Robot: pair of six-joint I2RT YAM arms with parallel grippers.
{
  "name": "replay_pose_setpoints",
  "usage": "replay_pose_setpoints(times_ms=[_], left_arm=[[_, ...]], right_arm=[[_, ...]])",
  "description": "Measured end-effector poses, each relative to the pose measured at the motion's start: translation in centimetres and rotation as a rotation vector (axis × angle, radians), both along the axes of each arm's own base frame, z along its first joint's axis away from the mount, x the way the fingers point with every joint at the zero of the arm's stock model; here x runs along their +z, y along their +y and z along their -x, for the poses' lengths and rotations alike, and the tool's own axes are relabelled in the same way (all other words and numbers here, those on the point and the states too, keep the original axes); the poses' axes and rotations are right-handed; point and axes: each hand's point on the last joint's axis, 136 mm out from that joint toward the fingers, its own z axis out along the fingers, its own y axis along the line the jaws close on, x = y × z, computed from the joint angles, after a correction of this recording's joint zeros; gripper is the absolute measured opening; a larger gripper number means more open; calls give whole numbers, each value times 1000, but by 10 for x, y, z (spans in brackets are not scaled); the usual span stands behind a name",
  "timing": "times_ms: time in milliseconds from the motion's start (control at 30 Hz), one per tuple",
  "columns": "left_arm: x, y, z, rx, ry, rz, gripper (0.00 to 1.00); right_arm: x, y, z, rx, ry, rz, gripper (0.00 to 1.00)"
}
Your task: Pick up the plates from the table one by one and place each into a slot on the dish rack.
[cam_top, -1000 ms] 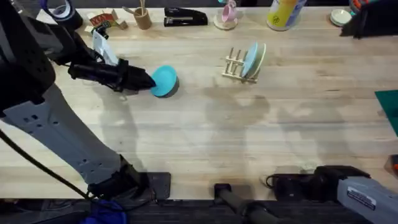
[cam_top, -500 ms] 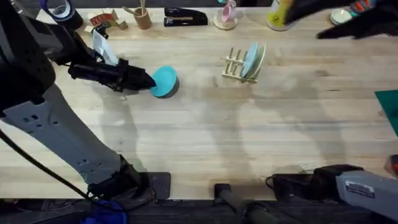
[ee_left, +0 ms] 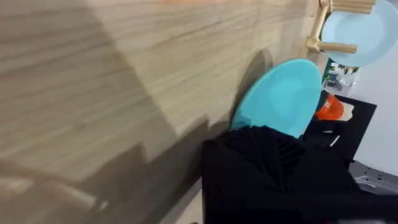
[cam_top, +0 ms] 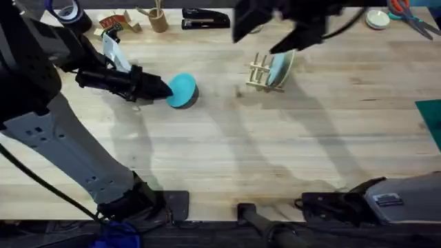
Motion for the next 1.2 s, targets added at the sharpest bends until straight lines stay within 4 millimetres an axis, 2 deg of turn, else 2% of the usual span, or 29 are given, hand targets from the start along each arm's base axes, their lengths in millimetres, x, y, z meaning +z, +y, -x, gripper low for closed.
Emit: replay_pose_setpoints(times_ms=[233,433,467,967,1200], left_arm=[[0,0,0,0,0,0,41],[0,0,0,0,0,0,41],[0,0,0,0,0,0,42],[0,0,0,0,-1,0,43],[0,0,0,0,-1,0,41]], right_arm=[[-36,49,-12,41,41,-11,995],[-64,80,-17,55,74,-16,995],[-78,90,-19,62,92,-11,995],[-123,119,-25,49,148,-11,995],[-145,152,-30,77,158,-83,995]])
